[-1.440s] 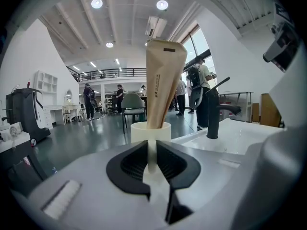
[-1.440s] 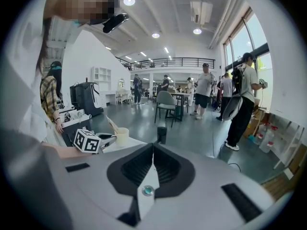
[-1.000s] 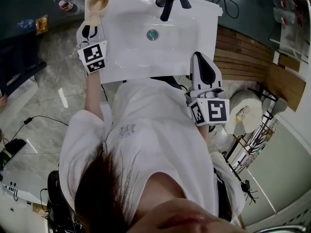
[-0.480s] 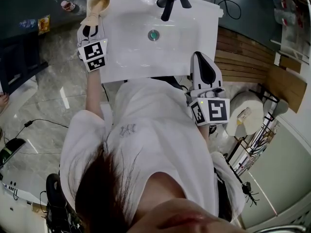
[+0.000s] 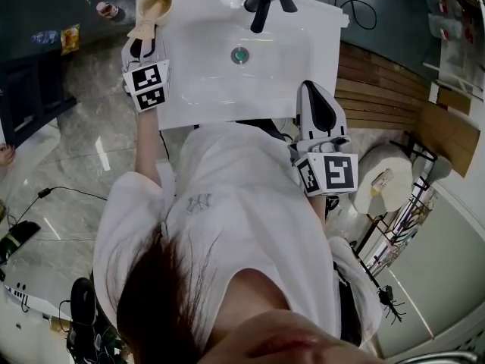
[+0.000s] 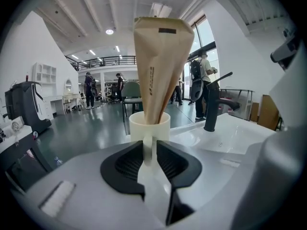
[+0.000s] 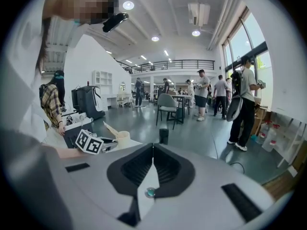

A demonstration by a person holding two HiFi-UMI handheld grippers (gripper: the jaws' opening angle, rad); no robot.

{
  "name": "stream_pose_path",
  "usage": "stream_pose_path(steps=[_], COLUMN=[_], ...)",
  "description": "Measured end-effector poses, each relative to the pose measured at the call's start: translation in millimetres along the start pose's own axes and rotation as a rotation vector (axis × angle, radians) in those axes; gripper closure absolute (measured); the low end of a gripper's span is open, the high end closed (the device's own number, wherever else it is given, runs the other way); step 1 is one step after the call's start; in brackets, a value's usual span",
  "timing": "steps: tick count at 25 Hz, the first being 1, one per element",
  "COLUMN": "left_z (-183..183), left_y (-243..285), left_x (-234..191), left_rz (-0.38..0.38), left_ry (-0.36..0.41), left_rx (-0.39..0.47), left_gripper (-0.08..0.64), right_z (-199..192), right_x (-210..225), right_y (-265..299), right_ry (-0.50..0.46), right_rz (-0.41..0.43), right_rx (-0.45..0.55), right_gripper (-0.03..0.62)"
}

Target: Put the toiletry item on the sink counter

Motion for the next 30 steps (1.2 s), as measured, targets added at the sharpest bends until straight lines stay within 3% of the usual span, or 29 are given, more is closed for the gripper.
stream_pose_path(steps=[14, 30], left_z=[8.3, 33.3], left_y=[-15.5, -76.0], left_x=[-2.1, 8.3], left_rz=[-0.017, 0.003], left_ry=[-0.065, -0.081], left_rx=[0.037, 0.111], left_gripper=[0.451, 0.479], right_z=[1.8, 0.3], right_x=[-2.6, -14.8], right_y=[0.5, 10.5], right_ry=[-0.011, -0.007], right_rz=[0.023, 0.099], right_rx=[0.008, 0.044], right_gripper=[0.581, 0.581])
Point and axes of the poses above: the fingertips, and each gripper's own axes: y forward along the fingers, x to its right, z out of its top, the point moved 10 cm from there along -y, backward along the fingers, and after that the axes turned 13 degrees about -z, right-handed, at the moved point
